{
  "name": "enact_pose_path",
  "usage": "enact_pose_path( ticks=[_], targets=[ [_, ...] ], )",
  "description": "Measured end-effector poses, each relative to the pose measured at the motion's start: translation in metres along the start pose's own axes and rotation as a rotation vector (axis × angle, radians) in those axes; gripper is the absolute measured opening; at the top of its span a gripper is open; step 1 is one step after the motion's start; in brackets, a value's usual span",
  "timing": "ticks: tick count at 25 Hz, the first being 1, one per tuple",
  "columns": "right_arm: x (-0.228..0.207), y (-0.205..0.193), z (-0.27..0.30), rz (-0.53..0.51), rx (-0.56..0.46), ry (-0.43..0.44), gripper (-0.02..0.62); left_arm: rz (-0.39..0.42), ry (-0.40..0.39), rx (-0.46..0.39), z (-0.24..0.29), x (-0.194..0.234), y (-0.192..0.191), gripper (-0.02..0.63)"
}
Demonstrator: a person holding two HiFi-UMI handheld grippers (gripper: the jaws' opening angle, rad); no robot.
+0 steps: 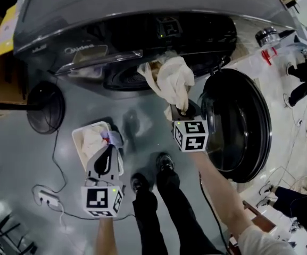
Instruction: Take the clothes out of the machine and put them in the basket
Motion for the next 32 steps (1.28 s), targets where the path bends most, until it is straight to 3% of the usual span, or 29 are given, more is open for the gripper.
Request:
enact_pose_path(
  ticks=[11, 19, 32],
  targets=[
    [0.035, 0.006, -0.093, -0.078, -0.009, 0.049, 0.144, -0.035, 0.026, -0.037, -0.044, 0.002, 0.014, 0.018],
    [0.078, 0.001, -0.136, -0.181, -0.024, 0.109, 0.144, -0.080, 0.094, -0.069, -0.082, 0.017, 0.013, 0.018],
    [0.209, -0.035, -0.150, -0.332, -0.014, 0.371, 0.144, -0.192, 0.278, -0.052, -0.178, 0.041, -0.065, 0.018]
  ],
)
Point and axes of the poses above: the fingertips, and each gripper's own axes: z forward along the fingers, x to its left, y out of its top, the point moved 8 cm from there along -z, backward along the fingers, and after that the axes turned 9 degrees about z, right-handed, at the moved point
